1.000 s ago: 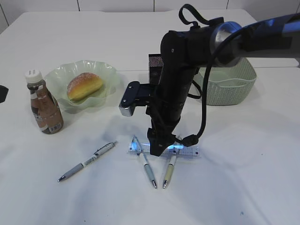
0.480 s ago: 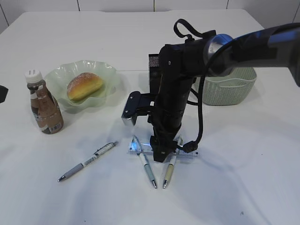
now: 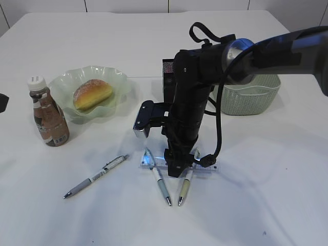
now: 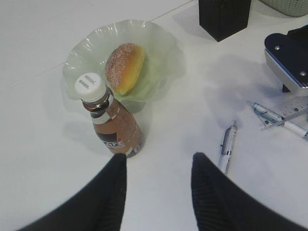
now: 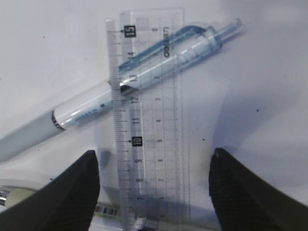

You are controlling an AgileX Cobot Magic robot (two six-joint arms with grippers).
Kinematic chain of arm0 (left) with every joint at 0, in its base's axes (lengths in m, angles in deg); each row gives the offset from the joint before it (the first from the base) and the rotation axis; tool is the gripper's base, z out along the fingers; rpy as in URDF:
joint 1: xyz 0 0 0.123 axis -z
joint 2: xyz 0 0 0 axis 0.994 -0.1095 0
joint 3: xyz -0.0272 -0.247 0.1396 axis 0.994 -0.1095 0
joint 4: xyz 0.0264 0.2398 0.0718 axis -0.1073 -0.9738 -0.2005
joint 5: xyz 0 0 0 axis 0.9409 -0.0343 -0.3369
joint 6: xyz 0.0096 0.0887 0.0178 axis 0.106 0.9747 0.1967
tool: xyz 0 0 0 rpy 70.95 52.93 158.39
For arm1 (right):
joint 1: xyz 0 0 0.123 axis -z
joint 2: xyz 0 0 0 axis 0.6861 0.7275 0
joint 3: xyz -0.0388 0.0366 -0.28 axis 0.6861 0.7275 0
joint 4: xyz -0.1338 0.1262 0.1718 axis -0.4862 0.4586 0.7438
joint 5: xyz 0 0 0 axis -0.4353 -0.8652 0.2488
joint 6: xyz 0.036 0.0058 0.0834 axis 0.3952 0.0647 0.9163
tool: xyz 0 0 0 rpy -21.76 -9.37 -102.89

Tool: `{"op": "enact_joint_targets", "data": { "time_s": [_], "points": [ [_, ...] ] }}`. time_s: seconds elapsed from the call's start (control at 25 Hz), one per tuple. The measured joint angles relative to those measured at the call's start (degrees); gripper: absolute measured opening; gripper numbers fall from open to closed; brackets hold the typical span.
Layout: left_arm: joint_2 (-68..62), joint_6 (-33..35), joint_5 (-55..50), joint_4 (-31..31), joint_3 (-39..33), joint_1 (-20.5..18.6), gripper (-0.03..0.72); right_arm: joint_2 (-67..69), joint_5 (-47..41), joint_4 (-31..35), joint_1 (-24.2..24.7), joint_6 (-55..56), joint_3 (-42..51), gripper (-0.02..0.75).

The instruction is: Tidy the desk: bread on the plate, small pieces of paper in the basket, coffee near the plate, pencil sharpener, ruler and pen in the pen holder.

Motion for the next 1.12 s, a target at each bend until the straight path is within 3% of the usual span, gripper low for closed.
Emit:
{"op": "enact_joint_targets", "data": {
  "time_s": [0.68,0.84,0.96,1.12],
  "points": [
    [0.0,0.0,0.0,0.0,0.0,0.0,0.309,0.4,0.1,-0.5,0.0,0.0,-0.1,0.552],
    [0.0,0.0,0.0,0.0,0.0,0.0,0.309,0.5,0.1,-1.4,0.0,0.0,-0.1,0.46],
    [0.0,0.0,0.0,0.0,0.0,0.0,0.304,0.5,0.1,-1.4,0.0,0.0,-0.1,0.331],
    [0.0,0.0,0.0,0.0,0.0,0.0,0.303,0.5,0.1,-1.4,0.0,0.0,-0.1,0.306]
  ]
}}
